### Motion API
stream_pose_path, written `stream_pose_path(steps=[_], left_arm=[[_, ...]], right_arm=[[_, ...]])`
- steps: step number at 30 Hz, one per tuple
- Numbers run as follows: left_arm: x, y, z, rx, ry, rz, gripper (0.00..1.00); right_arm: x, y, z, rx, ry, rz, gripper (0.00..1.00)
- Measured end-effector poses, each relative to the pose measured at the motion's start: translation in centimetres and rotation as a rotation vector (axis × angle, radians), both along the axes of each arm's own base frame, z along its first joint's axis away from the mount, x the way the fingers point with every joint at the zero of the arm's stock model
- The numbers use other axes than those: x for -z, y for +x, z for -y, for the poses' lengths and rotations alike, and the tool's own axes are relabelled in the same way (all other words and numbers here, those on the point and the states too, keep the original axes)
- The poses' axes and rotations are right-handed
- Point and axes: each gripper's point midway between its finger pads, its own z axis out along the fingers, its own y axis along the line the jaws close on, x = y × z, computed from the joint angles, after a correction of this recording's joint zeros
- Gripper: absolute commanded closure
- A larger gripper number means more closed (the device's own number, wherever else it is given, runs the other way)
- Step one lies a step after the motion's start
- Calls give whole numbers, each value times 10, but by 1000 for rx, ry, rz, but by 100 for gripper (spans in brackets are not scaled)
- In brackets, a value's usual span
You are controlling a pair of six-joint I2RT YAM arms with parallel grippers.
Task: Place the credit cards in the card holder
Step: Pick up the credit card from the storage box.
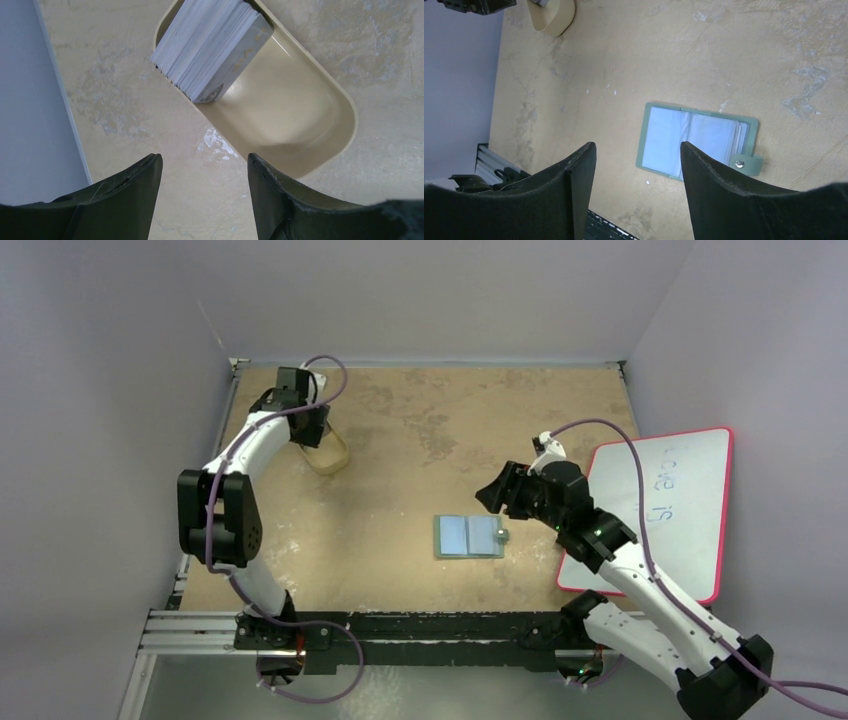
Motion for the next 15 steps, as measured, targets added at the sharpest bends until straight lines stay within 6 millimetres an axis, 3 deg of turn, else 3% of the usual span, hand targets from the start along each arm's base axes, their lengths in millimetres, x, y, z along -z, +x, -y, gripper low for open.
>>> stream_pose_path(steps=[10,15], left_arm=[[25,47,-9,38,101,-35,38],[37,52,-12,46,128,-60,38]], right_arm=[[10,3,-2,1,-21,-32,35],[15,5,-3,0,-31,-49,35]])
